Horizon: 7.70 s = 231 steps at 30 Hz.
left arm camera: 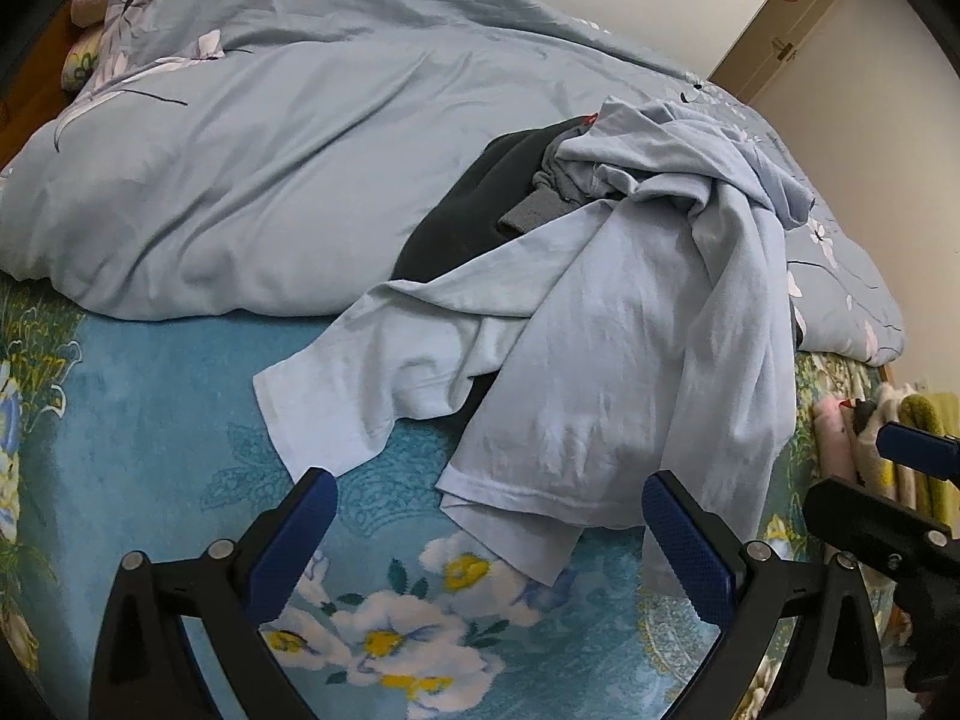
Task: Fold clothes
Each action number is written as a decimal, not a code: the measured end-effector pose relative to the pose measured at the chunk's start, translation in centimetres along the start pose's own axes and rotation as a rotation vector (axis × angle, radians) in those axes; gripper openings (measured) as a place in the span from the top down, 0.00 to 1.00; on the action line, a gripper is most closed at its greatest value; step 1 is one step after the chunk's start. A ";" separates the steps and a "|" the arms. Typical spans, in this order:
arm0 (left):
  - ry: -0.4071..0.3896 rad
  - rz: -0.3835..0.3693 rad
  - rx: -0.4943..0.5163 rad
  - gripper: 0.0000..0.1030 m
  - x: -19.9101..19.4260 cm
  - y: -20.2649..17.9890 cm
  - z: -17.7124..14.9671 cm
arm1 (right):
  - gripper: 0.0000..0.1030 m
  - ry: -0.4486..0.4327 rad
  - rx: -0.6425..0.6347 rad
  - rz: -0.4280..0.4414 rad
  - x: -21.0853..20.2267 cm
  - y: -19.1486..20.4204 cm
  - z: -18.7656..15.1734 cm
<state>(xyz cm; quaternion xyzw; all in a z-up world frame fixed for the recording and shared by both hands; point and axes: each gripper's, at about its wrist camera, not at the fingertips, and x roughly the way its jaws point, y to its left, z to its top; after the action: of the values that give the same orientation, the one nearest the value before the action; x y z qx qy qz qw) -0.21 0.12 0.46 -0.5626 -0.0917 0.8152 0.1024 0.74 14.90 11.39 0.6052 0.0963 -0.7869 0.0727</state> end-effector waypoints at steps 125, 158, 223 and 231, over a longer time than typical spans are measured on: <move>0.335 -0.083 0.127 0.00 -10.1 -6.1 -16.2 | 0.91 0.260 0.499 0.048 -3.5 -11.6 -40.5; 0.438 -0.049 -0.109 0.97 1.3 -7.6 -14.4 | 0.74 0.143 0.610 0.221 -2.5 -17.0 -37.3; 0.432 -0.261 -0.438 0.67 -3.9 2.1 -21.5 | 0.96 0.168 0.517 0.295 7.8 -18.3 -24.7; 0.493 -0.320 -0.357 0.46 2.7 -4.9 -17.0 | 0.54 0.060 0.509 0.233 4.0 -17.1 -26.9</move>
<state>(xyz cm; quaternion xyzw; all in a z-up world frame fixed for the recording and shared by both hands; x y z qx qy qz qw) 15.05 6.18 -6.62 -0.7302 -0.2923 0.5996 0.1480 21.01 37.99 1.87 0.6340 -0.1726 -0.7538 0.0057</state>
